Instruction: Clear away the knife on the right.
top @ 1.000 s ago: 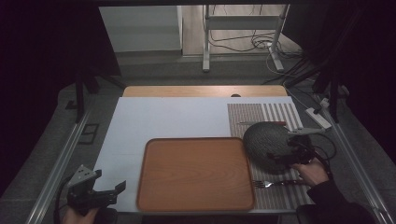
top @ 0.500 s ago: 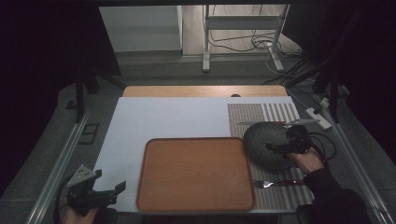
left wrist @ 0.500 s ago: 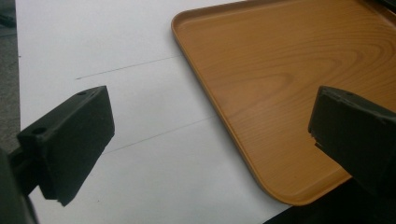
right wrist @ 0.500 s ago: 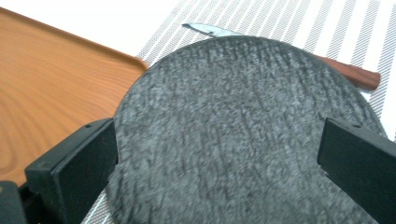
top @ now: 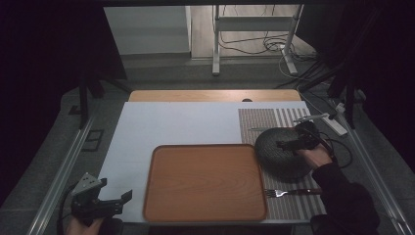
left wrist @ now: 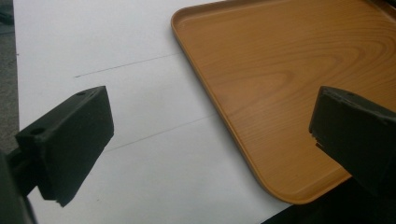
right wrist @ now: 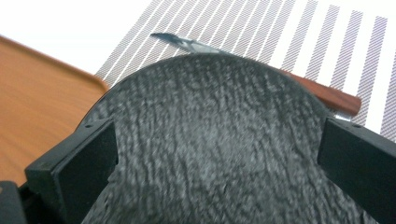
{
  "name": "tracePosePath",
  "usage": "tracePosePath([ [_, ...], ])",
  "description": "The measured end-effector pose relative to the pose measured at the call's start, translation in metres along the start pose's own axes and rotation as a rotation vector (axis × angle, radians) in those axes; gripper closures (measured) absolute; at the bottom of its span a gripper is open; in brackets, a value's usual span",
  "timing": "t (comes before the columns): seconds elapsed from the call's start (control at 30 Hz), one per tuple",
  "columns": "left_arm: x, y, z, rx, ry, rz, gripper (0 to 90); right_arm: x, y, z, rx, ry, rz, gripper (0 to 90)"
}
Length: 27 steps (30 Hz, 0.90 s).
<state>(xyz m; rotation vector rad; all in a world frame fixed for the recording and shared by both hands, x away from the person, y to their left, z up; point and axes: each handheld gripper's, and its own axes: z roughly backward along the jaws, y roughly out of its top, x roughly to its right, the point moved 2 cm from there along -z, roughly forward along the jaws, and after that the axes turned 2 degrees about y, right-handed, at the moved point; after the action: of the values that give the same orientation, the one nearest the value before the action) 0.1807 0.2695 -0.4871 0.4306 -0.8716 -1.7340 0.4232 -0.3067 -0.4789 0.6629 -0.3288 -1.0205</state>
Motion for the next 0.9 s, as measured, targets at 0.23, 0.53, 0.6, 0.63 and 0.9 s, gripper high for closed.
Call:
tracePosePath([
  [0.23,0.000,0.000,0.000,-0.002,-0.002,0.000,0.6,0.009,0.011,-0.014,-0.013,-0.029,-0.024,0.0],
  [0.53,0.000,0.000,0.000,-0.003,-0.004,0.001,0.5,0.021,0.022,-0.032,-0.046,-0.052,-0.047,0.0],
  [0.6,-0.001,0.000,0.000,-0.002,-0.006,0.001,0.5,0.024,0.024,-0.035,-0.050,-0.053,-0.049,0.0],
  [0.63,-0.001,0.000,0.000,-0.002,-0.006,0.002,0.5,0.025,0.025,-0.037,-0.053,-0.057,-0.048,0.0],
  [0.9,0.000,0.000,0.000,-0.002,-0.007,0.001,0.6,0.035,0.035,-0.046,-0.058,-0.073,-0.060,0.0],
])
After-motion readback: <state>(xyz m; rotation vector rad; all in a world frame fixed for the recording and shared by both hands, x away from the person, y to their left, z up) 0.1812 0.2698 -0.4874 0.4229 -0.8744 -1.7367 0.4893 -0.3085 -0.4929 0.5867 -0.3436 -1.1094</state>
